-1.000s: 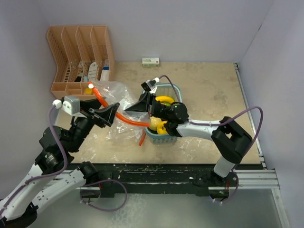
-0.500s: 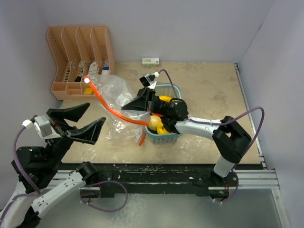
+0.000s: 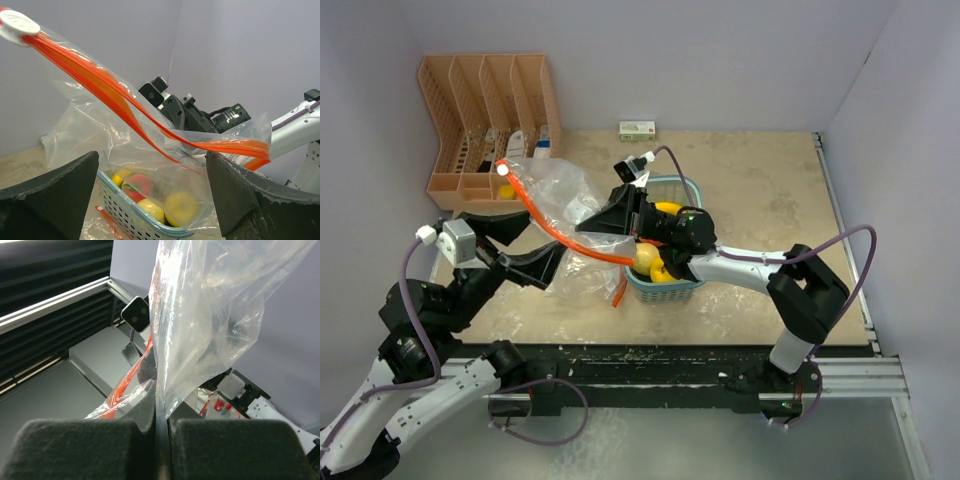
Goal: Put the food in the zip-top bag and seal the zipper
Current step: Open the zipper of the food storage bag.
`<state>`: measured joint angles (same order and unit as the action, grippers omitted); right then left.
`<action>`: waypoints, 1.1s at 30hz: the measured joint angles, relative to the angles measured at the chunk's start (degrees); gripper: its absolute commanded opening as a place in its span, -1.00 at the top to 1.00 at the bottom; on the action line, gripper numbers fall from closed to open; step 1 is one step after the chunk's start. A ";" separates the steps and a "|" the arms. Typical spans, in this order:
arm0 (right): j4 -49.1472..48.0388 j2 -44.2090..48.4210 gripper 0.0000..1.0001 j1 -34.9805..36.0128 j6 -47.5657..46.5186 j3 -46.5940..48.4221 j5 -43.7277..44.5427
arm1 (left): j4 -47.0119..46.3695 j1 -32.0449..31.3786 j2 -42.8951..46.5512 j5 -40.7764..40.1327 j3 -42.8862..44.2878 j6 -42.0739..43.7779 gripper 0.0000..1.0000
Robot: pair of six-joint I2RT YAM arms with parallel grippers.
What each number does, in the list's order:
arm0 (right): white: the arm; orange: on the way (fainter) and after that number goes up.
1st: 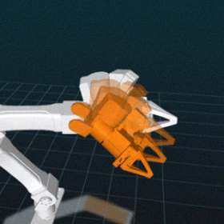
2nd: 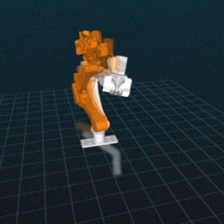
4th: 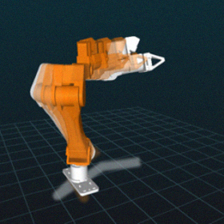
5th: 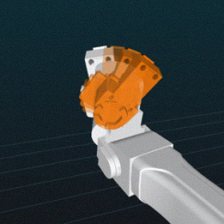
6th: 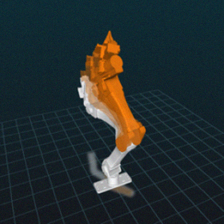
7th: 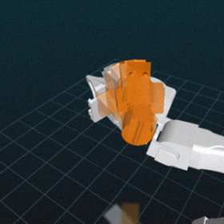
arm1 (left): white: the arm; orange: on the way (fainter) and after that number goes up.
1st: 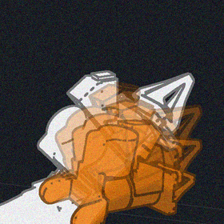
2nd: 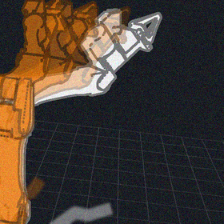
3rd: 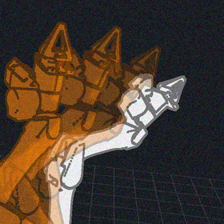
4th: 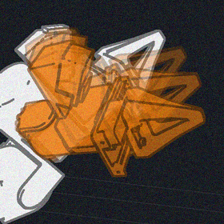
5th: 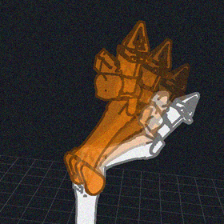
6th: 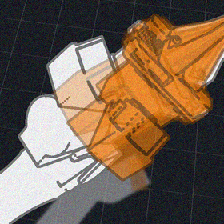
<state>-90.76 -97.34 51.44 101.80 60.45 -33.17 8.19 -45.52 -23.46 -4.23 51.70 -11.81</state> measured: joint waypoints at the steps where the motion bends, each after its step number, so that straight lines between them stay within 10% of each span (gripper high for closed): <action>1: 0.00 0.00 1.00 0.04 -0.07 0.00 -0.02 | 0.00 0.00 -0.37 0.00 0.00 0.04 -0.79; 16: 0.00 0.37 1.00 0.76 -1.92 -2.47 -0.48 | -0.85 0.00 -4.61 -0.04 1.03 2.49 -0.53; 29: 0.74 1.20 1.00 1.18 -3.43 -2.62 -0.42 | -1.29 -0.37 -5.64 1.73 1.33 3.41 0.75; 33: 1.03 1.20 0.65 1.18 -3.52 -2.71 -0.42 | -1.31 -0.37 -5.64 2.64 1.33 3.74 1.00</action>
<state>-89.73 -96.14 52.62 98.28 57.74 -33.58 6.87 -45.89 -29.10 -1.58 53.04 -8.08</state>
